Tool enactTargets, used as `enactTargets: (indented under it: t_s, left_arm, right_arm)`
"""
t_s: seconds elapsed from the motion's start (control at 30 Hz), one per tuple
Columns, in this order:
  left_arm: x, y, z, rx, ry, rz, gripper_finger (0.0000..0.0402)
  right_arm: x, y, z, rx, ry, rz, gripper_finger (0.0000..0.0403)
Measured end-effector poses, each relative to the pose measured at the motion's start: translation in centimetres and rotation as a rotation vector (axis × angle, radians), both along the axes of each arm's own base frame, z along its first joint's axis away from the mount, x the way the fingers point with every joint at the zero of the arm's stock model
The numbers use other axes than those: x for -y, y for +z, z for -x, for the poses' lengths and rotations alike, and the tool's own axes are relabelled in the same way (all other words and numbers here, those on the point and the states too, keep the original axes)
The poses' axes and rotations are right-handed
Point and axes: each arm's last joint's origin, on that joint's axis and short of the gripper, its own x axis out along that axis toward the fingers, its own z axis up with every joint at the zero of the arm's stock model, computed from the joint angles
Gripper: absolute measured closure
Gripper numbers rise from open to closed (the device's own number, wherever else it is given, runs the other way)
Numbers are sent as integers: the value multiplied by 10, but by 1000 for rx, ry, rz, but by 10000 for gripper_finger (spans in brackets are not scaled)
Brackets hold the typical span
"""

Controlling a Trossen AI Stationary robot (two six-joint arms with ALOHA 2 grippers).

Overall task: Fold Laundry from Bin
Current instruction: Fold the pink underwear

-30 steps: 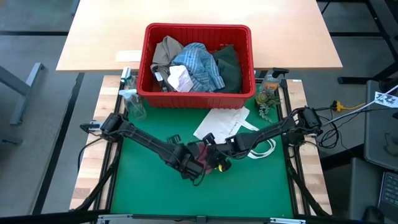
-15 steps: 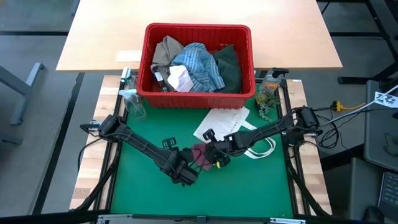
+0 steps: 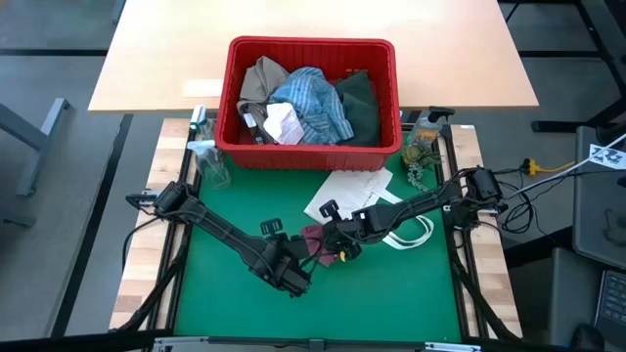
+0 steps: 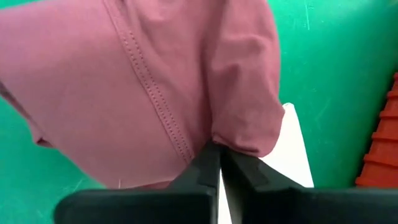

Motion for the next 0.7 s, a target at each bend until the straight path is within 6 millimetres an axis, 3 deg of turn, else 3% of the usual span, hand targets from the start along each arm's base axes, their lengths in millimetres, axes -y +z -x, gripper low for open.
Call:
enactTargets:
  t_s: [0.17, 0.37, 0.53, 0.7]
  left_arm:
    - [-3, -1, -3, 6, 10, 3, 276]
    - [-7, -1, -5, 16, 21, 8, 269]
    - [-10, -1, -12, 62, 38, 31, 268]
    - [-15, 0, -24, 137, 48, 68, 267]
  right_arm:
    - [2, 0, 0, 9, -28, 50, 324]
    - [7, 3, 0, 28, -102, 244, 253]
    - [11, 5, 1, 47, -176, 367, 234]
    - [12, 14, 10, 29, -207, 354, 233]
